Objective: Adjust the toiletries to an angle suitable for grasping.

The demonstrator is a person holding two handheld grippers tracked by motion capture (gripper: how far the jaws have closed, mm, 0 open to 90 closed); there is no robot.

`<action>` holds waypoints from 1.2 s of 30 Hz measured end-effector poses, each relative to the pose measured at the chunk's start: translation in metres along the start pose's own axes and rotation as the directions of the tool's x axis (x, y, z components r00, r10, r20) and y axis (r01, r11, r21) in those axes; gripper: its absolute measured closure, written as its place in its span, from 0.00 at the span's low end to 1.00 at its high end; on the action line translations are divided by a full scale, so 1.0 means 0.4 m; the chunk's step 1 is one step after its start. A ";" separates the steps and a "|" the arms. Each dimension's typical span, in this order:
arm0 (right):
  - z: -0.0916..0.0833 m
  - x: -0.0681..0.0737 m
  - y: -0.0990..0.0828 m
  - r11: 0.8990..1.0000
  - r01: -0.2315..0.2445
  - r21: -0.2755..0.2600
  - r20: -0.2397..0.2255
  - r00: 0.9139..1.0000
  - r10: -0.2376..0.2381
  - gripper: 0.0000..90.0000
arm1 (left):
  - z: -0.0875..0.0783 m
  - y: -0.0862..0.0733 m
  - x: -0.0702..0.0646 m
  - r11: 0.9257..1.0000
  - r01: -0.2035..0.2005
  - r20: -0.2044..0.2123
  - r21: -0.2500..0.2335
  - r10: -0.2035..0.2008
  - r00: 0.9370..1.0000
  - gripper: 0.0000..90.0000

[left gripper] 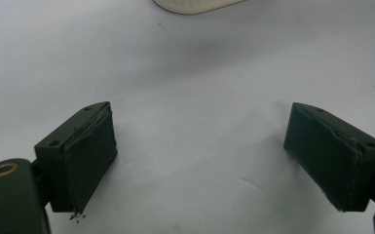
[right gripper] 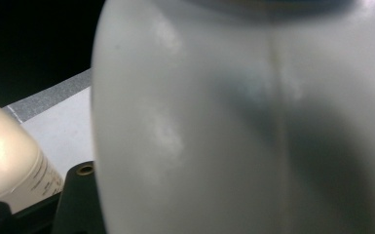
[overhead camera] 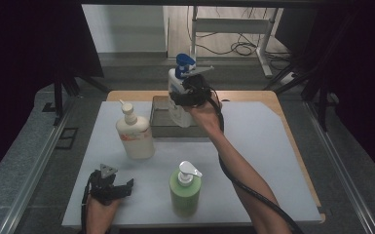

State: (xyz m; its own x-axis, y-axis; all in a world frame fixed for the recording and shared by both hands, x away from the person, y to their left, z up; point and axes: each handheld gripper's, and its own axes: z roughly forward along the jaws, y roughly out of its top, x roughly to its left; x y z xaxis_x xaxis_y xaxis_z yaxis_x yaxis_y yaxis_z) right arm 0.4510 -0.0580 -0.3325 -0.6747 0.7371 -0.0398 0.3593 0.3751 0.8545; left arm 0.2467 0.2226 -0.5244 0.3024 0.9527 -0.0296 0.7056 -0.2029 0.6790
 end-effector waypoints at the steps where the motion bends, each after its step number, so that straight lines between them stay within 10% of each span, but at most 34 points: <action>1: 0.004 0.002 0.002 1.000 -0.001 -0.001 0.002 1.000 0.001 0.42 | 0.000 0.000 0.000 1.000 0.000 0.000 0.000 0.000 1.000 0.12; 36: 0.196 0.035 -0.018 0.999 -0.003 0.049 0.019 1.000 0.002 0.42 | 0.000 0.000 0.000 1.000 0.001 0.001 0.001 -0.001 1.000 0.12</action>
State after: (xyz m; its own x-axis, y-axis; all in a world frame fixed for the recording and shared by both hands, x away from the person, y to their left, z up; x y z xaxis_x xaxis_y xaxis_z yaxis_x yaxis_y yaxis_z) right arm 0.4893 -0.0064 -0.3798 -0.6614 0.7484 -0.0484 0.3925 0.4005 0.8280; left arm 0.2467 0.2226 -0.5245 0.3019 0.9528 -0.0311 0.7066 -0.2018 0.6782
